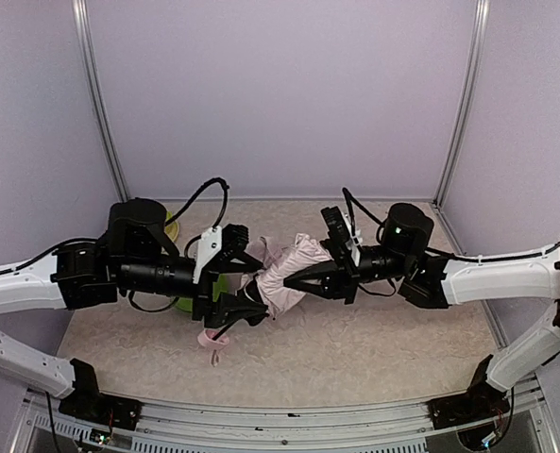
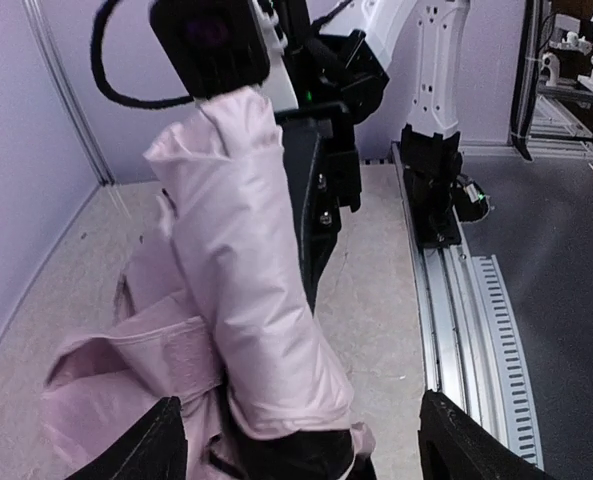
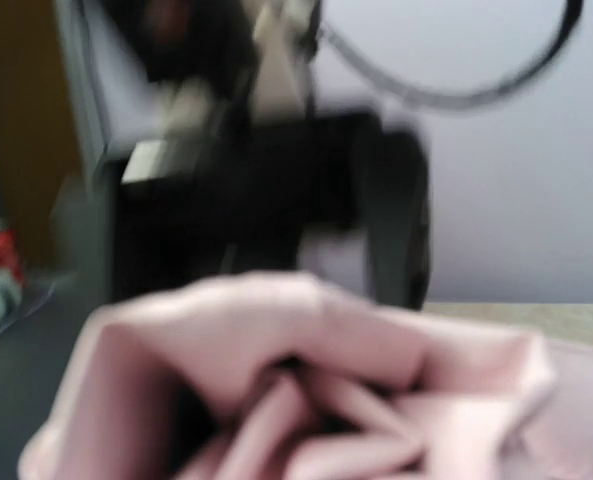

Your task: Put away the umbrella

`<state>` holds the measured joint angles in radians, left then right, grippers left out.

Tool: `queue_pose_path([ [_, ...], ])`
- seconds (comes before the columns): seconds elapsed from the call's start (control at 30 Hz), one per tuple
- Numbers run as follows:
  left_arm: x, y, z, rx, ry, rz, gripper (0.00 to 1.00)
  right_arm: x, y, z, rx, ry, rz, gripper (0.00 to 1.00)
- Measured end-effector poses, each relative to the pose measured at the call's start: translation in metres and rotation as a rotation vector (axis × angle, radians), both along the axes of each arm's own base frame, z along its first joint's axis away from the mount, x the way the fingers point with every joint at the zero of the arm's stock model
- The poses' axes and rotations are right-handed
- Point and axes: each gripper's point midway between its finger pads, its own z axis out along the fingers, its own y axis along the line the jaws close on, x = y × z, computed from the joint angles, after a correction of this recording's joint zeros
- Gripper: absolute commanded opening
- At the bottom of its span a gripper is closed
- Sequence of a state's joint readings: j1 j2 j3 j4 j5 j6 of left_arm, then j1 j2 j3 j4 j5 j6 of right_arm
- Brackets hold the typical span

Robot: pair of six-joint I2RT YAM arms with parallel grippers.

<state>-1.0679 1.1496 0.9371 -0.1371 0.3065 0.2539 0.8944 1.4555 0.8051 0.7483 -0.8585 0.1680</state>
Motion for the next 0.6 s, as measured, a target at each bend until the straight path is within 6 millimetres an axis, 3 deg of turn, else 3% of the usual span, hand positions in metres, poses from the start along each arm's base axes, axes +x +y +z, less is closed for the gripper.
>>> queue_pose_path([
  [0.13, -0.020, 0.029, 0.048, -0.125, -0.098, -0.029, 0.70, -0.022, -0.016, -0.004, -0.077, -0.061, 0.062, 0.00],
  [0.2, -0.023, 0.045, 0.066, -0.180, -0.153, -0.014, 0.61, -0.033, -0.026, -0.009, -0.119, -0.074, 0.099, 0.00],
  [0.3, -0.009, 0.058, 0.078, -0.213, -0.214, 0.073, 0.57, -0.049, -0.039, -0.012, -0.158, -0.088, 0.146, 0.00],
  [0.4, 0.011, 0.046, 0.061, -0.149, -0.227, 0.128, 0.58, -0.062, -0.047, -0.008, -0.172, -0.098, 0.204, 0.00],
  [0.47, 0.018, 0.027, 0.035, -0.063, -0.239, 0.130, 0.58, -0.069, -0.051, -0.005, -0.175, -0.104, 0.253, 0.00],
  [0.6, 0.014, 0.001, -0.014, 0.092, -0.287, 0.080, 0.50, -0.078, -0.056, -0.001, -0.188, -0.110, 0.308, 0.00],
])
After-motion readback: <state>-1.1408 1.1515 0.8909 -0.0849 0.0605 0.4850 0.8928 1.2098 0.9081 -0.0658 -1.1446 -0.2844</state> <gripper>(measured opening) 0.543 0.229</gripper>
